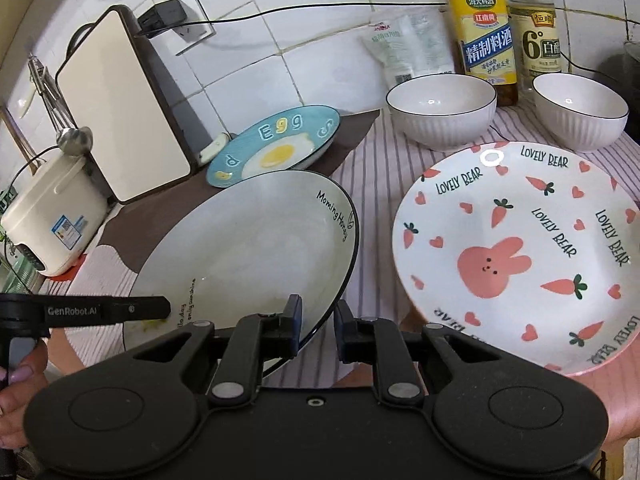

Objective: Organize plates and bowls

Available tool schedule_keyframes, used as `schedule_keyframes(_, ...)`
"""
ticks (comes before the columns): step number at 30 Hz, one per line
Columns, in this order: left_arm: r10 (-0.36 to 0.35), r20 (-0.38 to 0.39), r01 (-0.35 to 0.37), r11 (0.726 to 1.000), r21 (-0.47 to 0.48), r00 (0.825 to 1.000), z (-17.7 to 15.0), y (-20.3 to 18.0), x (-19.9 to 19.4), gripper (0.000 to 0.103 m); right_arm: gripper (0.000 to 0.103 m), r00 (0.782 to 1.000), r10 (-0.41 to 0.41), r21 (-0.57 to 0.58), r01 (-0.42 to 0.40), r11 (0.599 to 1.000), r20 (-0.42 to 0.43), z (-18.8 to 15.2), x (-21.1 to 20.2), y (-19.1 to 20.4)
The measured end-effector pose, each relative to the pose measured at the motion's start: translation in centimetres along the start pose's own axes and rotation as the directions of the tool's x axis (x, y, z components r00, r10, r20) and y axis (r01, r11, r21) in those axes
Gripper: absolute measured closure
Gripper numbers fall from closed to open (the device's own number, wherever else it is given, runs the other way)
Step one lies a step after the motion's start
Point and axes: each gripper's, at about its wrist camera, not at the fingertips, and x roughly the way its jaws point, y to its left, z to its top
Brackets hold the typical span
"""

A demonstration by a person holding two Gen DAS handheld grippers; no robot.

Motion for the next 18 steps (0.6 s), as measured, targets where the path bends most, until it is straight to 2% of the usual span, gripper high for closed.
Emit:
schedule_keyframes(4, -0.001, -0.023, 0.001, 1.000, 0.020, 1.000, 1.1, 0.6, 1.5, 0.084, 0.081, 1.000, 0.000, -0.018, 0.000, 1.000, -0.003, -0.4, 0.9, -0.1)
schedule_keyframes(8, -0.010, -0.051, 0.011, 1.000, 0.017, 0.999, 2.0, 1.2, 2.5, 0.085, 0.081, 1.000, 0.001, 0.012, -0.001, 1.000, 0.008, -0.6, 1.7, -0.3)
schedule_keyframes(11, 0.006, -0.056, -0.005, 1.000, 0.030, 0.998, 2.1, 1.1, 2.8, 0.085, 0.081, 1.000, -0.022, -0.021, 0.022, 1.000, 0.003, -0.5, 2.5, 0.3)
schedule_keyframes(18, -0.017, -0.076, 0.015, 1.000, -0.026, 0.997, 1.7, 2.1, 3.4, 0.084, 0.080, 0.999, -0.050, -0.083, 0.051, 0.995, 0.013, -0.6, 3.0, 0.6)
